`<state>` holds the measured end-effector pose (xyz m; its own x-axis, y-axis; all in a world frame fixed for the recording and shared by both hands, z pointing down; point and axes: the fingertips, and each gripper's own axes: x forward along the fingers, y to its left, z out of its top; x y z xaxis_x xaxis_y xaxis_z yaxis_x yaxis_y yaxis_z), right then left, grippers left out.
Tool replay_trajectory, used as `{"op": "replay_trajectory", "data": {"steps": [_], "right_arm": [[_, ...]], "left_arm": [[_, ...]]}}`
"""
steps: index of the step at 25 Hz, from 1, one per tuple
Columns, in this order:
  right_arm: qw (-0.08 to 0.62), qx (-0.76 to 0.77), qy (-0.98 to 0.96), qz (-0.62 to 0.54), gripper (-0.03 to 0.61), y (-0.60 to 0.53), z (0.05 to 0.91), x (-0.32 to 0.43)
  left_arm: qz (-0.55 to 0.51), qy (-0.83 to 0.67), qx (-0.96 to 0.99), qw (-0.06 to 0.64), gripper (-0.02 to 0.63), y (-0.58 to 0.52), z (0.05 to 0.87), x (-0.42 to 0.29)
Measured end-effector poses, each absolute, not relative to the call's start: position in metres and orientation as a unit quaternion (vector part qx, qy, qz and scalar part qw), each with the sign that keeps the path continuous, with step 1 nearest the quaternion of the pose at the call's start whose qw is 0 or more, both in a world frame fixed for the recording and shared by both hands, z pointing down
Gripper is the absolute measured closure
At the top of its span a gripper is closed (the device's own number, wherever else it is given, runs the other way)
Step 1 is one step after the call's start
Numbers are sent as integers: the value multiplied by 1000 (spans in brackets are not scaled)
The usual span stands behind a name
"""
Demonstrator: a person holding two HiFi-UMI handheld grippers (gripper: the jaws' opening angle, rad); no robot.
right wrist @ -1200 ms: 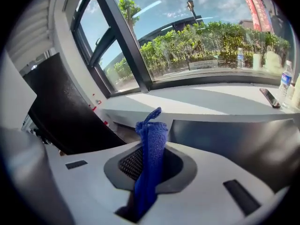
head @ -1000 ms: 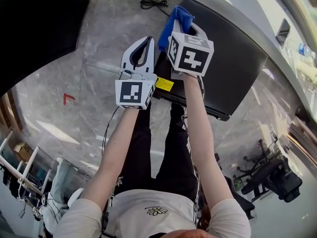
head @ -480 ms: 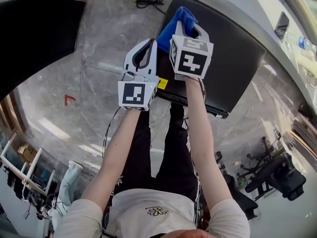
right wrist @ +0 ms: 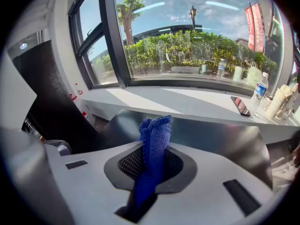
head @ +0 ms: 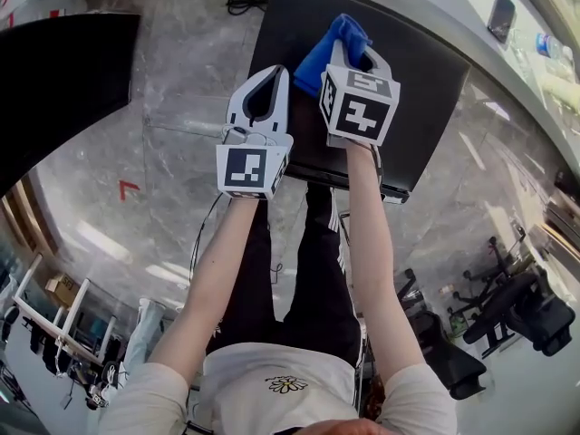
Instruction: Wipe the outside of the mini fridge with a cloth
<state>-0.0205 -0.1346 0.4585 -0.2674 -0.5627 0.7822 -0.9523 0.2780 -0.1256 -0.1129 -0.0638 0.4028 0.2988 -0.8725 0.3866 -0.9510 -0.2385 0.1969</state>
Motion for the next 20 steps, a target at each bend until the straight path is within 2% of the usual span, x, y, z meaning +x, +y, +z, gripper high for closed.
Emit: {"op": "replay_trajectory", "data": {"steps": [11, 20], "right_arm": [[317, 564, -697, 309, 515, -126, 461, 103], [314, 589, -677, 310, 515, -116, 464, 175]], "left_arm": [[115, -543, 810, 190, 609, -54, 401, -27], [121, -526, 820, 191, 609, -48, 406, 27]]}}
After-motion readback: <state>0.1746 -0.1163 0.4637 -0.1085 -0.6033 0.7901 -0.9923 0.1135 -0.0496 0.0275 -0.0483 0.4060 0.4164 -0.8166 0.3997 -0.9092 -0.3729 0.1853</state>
